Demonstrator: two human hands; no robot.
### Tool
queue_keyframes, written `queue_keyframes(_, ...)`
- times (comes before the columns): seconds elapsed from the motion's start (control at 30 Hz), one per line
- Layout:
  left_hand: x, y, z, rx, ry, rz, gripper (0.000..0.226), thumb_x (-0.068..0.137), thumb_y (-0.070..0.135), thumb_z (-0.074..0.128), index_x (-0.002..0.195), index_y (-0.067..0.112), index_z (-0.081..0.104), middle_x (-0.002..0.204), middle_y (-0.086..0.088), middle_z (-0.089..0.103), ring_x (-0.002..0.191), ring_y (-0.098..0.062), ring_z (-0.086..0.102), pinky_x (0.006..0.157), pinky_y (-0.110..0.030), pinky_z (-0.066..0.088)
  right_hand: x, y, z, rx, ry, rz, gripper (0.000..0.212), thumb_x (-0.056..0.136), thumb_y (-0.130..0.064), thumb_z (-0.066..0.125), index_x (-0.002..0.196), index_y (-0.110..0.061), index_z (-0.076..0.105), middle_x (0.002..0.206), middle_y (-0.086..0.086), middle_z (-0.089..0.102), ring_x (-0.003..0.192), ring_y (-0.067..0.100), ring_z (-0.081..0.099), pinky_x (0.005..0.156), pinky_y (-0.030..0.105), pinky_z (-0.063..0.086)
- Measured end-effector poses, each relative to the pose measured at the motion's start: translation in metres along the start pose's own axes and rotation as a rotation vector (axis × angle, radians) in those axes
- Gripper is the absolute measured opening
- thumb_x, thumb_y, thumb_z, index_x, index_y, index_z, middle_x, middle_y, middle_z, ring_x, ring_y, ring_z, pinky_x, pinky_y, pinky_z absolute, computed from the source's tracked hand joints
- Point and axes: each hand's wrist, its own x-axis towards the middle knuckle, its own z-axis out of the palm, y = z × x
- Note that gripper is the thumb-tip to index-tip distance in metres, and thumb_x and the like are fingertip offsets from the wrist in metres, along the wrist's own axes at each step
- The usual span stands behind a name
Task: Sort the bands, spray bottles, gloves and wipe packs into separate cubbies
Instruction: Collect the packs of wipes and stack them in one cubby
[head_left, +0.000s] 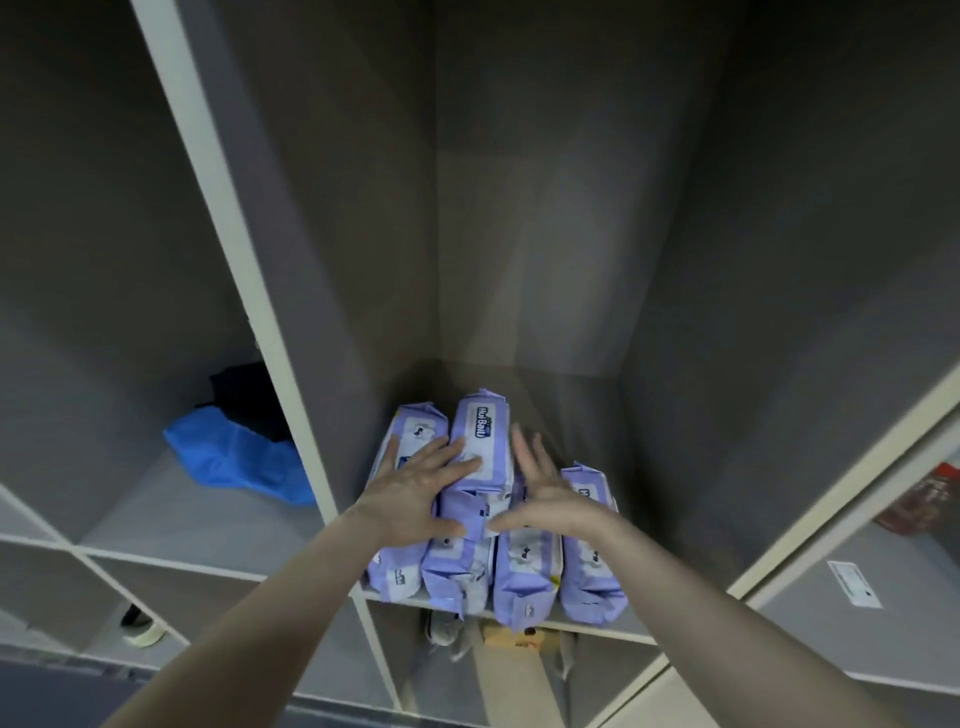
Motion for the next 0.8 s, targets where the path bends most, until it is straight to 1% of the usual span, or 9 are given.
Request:
queue_keyframes(0.1, -0.001, 0.002, -0.004, 0.025, -0.055, -0.016, 0.091, 0.08, 0.056, 0.062, 0.149, 0.042, 0.005, 0.159, 0.015, -0.011, 0.145, -0.005, -0.015, 0.111, -0.055, -0.019, 0.0, -0.028, 0.012, -0.003, 0.062, -0.173, 0.112, 0.074, -0.027, 0.076, 0.138, -0.061, -0.01, 0.152, -0.013, -0.034, 0.147, 0.019, -0.01, 0.108, 0.037, 0.036)
queue_keyframes(0.2, -0.009, 0.005, -0.002, 0.079, -0.056, -0.082, 0.091, 0.082, 0.058, 0.058, 0.151, 0.034, 0.004, 0.16, 0.01, -0.01, 0.145, -0.008, -0.017, 0.11, -0.06, -0.018, 0.005, -0.039, 0.023, -0.123, 0.095, -0.17, 0.09, 0.08, -0.028, 0.07, 0.145, -0.052, 0.013, 0.157, -0.009, -0.024, 0.144, 0.028, -0.024, 0.11, 0.041, 0.028)
queue_keyframes(0.3, -0.017, 0.008, 0.003, 0.172, 0.014, -0.11, 0.091, 0.084, 0.06, 0.051, 0.151, 0.031, -0.002, 0.158, 0.013, -0.014, 0.145, -0.013, -0.02, 0.113, -0.058, -0.014, 0.007, -0.037, 0.034, -0.093, 0.129, -0.182, 0.077, 0.086, -0.027, 0.065, 0.145, -0.049, 0.02, 0.158, -0.012, -0.018, 0.142, 0.028, -0.027, 0.112, 0.043, 0.026)
queue_keyframes(0.37, -0.023, 0.008, 0.012, 0.233, 0.197, -0.072, 0.1, 0.073, 0.059, 0.065, 0.151, 0.024, 0.015, 0.159, 0.004, 0.008, 0.148, -0.017, 0.002, 0.115, -0.058, 0.011, 0.007, -0.031, 0.036, -0.131, 0.145, -0.191, 0.077, 0.088, -0.028, 0.064, 0.146, -0.047, 0.017, 0.158, -0.015, -0.016, 0.144, 0.027, -0.024, 0.11, 0.043, 0.029)
queue_keyframes(0.43, -0.028, 0.002, 0.024, 0.212, 0.344, -0.068, 0.114, 0.046, 0.058, 0.084, 0.137, 0.007, 0.039, 0.142, -0.013, 0.049, 0.137, -0.023, 0.037, 0.097, -0.053, 0.045, 0.004, -0.022, 0.035, -0.148, 0.16, -0.188, 0.075, 0.09, -0.029, 0.062, 0.147, -0.045, 0.016, 0.157, -0.017, -0.014, 0.145, 0.025, -0.019, 0.11, 0.042, 0.03)
queue_keyframes(0.53, -0.036, -0.008, 0.04, 0.201, 0.466, -0.069, 0.115, 0.042, 0.053, 0.089, 0.126, -0.007, 0.04, 0.126, -0.028, 0.059, 0.116, -0.037, 0.059, 0.095, -0.042, 0.05, 0.003, -0.008, 0.039, -0.044, 0.257, -0.261, 0.061, 0.093, -0.022, 0.058, 0.145, -0.038, 0.03, 0.159, -0.012, 0.0, 0.145, 0.015, -0.008, 0.114, 0.04, 0.022)
queue_keyframes(0.63, -0.039, -0.011, 0.04, 0.229, 0.496, -0.06, 0.112, 0.037, 0.05, 0.092, 0.123, -0.009, 0.049, 0.121, -0.027, 0.062, 0.11, -0.038, 0.063, 0.097, -0.04, 0.046, 0.006, -0.001, 0.051, 0.196, 0.391, -0.343, 0.04, 0.09, -0.011, 0.063, 0.127, -0.026, 0.058, 0.151, -0.008, 0.031, 0.142, 0.008, 0.013, 0.11, 0.033, 0.036)
queue_keyframes(0.73, -0.047, -0.011, 0.035, 0.193, 0.555, 0.011, 0.083, 0.032, 0.031, 0.098, 0.103, -0.002, 0.07, 0.108, -0.016, 0.071, 0.101, -0.031, 0.069, 0.073, -0.036, 0.059, 0.008, -0.001, 0.059, 0.465, 0.509, -0.361, 0.026, 0.082, 0.001, 0.069, 0.099, -0.018, 0.073, 0.126, -0.015, 0.052, 0.129, 0.009, 0.045, 0.092, 0.023, 0.051)
queue_keyframes(0.8, -0.056, -0.01, 0.036, 0.145, 0.632, 0.046, 0.061, 0.038, 0.016, 0.097, 0.091, 0.001, 0.072, 0.103, -0.013, 0.073, 0.097, -0.028, 0.071, 0.067, -0.031, 0.059, 0.006, -0.004, 0.058, 0.59, 0.547, -0.34, 0.02, 0.078, 0.005, 0.07, 0.086, -0.013, 0.074, 0.119, -0.008, 0.059, 0.123, 0.01, 0.051, 0.085, 0.013, 0.05)
